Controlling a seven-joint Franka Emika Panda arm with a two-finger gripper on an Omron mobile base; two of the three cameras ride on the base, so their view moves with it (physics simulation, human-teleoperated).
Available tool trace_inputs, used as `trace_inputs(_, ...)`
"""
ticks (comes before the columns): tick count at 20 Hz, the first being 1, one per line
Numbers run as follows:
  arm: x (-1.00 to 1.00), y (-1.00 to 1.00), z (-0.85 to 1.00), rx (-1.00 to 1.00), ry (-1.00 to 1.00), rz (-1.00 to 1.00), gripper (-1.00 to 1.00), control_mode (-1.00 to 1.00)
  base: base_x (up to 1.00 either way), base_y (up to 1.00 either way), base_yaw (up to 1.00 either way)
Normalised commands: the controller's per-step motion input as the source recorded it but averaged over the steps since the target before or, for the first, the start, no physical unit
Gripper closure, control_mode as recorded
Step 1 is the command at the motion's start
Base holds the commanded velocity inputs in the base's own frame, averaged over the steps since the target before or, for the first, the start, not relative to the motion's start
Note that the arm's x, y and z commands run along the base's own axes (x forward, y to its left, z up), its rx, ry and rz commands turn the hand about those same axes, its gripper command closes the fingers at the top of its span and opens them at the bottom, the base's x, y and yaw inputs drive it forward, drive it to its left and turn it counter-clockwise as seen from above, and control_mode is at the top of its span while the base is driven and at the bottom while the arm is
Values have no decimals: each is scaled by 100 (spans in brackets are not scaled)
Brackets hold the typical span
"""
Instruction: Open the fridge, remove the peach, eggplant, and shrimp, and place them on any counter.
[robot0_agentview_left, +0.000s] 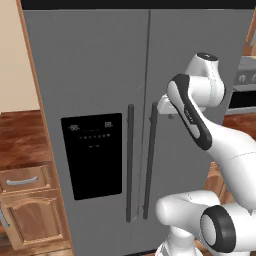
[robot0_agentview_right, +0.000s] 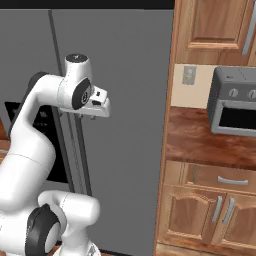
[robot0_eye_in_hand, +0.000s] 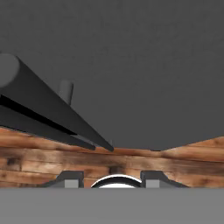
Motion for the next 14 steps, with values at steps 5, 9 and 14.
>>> trace_inputs(5,0,0,0,0,0,0,-100,100,-17,0,-1)
trace_inputs(9,0,0,0,0,0,0,-100,100,-66,13,-18)
trace_inputs(14,0,0,0,0,0,0,-100,100,-35,38,-26)
